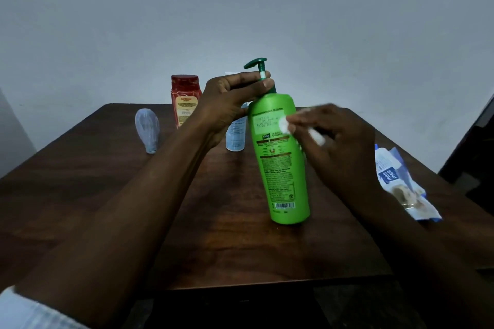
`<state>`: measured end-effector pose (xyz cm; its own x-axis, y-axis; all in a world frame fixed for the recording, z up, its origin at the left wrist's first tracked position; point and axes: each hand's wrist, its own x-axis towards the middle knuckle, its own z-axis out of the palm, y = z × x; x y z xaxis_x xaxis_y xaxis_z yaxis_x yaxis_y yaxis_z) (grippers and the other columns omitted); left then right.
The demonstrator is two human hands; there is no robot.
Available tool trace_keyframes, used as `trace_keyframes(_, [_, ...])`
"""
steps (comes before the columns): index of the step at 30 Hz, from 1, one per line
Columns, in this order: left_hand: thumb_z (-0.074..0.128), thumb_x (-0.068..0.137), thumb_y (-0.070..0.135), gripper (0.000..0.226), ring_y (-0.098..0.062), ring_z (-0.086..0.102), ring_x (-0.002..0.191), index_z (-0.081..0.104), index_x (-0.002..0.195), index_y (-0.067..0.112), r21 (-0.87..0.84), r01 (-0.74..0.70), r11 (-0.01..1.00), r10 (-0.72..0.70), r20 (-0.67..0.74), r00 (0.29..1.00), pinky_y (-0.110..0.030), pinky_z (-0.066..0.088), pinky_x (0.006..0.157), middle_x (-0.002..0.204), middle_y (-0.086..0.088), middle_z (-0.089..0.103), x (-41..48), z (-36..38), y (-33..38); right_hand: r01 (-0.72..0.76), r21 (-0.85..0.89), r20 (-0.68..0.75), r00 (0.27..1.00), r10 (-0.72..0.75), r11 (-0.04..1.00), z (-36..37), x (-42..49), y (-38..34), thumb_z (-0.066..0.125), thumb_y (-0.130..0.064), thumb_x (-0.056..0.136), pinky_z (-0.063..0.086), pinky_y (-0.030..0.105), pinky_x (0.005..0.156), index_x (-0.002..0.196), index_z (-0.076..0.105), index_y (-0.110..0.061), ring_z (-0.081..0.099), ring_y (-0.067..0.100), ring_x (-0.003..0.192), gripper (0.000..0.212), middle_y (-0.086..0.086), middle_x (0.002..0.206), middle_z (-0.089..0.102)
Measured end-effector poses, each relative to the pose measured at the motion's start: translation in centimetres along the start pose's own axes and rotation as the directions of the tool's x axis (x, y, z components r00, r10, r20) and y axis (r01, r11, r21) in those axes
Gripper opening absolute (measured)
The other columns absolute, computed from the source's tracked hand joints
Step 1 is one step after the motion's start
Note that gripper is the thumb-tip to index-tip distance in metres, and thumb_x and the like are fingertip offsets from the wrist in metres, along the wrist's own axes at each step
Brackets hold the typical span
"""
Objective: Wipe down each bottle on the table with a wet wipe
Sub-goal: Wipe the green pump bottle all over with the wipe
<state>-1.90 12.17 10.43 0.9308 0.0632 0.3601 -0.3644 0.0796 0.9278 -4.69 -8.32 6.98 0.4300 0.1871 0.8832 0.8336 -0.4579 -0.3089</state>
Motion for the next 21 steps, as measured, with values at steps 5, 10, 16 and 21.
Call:
trace_keyframes(5, [0.074,0.087,0.018,0.025,-0.013,0.068,0.113,0.075,0.112,0.017,0.043,-0.037,0.998,0.033,0.093,0.995,-0.036,0.052,0.099,0.116,0.002,0.075,-0.8,0.3,1.2,-0.033,0.093,-0.021,0.999,0.035,0.995,-0.1,3.9,-1.1,0.077,-0.014,0.087,0.056,0.035,0.081,0.096,0.080,-0.014,0.070,0.008,0.092,0.010,-0.002,0.093,0.075])
trace_keyframes(10, [0.072,0.081,0.022,0.034,-0.015,0.067,0.117,0.072,0.115,0.016,0.040,-0.109,0.993,0.098,0.200,0.975,-0.032,0.051,0.102,0.117,-0.001,0.075,-2.6,0.1,2.4,0.102,0.044,0.099,0.989,-0.106,0.994,-2.1,2.8,-2.1,0.073,-0.011,0.090,0.051,0.025,0.092,0.104,0.078,-0.014,0.067,0.007,0.104,0.015,-0.001,0.103,0.073])
trace_keyframes(16, [0.070,0.081,0.017,0.037,-0.018,0.066,0.119,0.069,0.117,0.011,0.016,-0.179,0.984,0.167,0.286,0.943,-0.027,0.050,0.100,0.119,-0.004,0.074,-3.7,0.1,3.3,-0.107,0.127,0.104,0.990,0.094,0.986,-3.0,2.9,-3.4,0.072,-0.011,0.090,0.046,0.013,0.087,0.096,0.079,-0.019,0.068,0.001,0.097,0.012,-0.011,0.095,0.074])
trace_keyframes(21, [0.065,0.084,0.015,0.039,-0.016,0.064,0.121,0.065,0.123,0.012,0.021,-0.179,0.984,0.163,0.318,0.934,-0.024,0.050,0.099,0.123,-0.004,0.072,-4.4,-0.4,3.7,-0.230,0.199,0.095,0.972,0.215,0.953,-3.0,2.1,-4.7,0.072,-0.016,0.091,0.054,0.025,0.088,0.097,0.080,-0.022,0.070,0.000,0.094,0.012,-0.014,0.093,0.077])
